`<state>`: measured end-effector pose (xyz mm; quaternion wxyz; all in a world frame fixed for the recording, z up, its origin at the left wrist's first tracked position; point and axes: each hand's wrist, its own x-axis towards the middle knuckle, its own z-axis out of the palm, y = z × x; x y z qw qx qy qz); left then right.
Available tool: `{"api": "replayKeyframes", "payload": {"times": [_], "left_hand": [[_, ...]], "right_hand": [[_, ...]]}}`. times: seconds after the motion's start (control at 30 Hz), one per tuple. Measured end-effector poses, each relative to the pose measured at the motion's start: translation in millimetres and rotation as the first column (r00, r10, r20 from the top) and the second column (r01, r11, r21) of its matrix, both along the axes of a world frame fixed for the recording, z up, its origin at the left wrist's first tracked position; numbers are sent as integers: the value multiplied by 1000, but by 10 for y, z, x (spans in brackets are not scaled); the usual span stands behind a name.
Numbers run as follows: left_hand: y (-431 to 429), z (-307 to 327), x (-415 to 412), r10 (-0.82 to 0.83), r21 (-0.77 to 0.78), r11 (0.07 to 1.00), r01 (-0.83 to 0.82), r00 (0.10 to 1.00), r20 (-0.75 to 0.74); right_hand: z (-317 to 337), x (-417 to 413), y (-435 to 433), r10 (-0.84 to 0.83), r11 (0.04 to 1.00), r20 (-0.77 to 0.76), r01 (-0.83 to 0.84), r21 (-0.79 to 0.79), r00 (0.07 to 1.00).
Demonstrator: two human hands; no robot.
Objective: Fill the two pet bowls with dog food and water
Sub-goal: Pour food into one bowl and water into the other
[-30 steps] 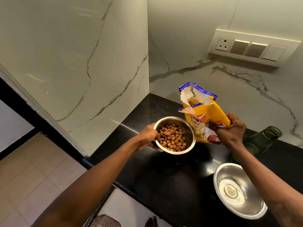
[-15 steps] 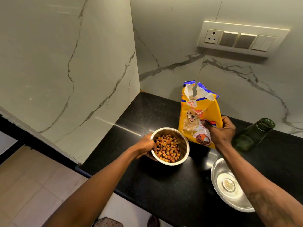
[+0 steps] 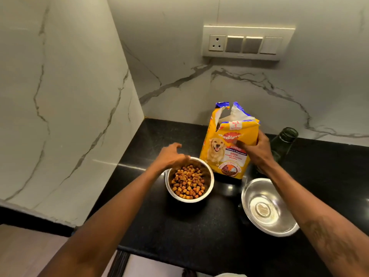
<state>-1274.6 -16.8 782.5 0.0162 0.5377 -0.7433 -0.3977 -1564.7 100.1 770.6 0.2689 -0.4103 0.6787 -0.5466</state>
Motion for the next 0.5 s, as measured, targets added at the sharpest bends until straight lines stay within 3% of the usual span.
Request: {"api": "replayKeyframes", "payload": {"times": [0.17, 0.3, 0.37, 0.5], "left_hand": [[-100, 266, -697, -175, -41, 984, 171, 925, -337], [-54, 412, -1059, -218, -170, 973, 154, 847, -484], [-50, 451, -1143, -179, -225, 971, 76, 857, -483], [-121, 424, -1084, -210, -283, 956, 78, 855, -474]], "right_hand": [[321, -69, 31, 106, 994, 219, -105, -14, 970], [369, -151, 28, 34, 996, 112, -43, 75, 993], [386, -165, 41, -40, 998, 55, 37, 52, 998], [400, -127, 54, -203, 978, -38, 201, -46, 978]]}}
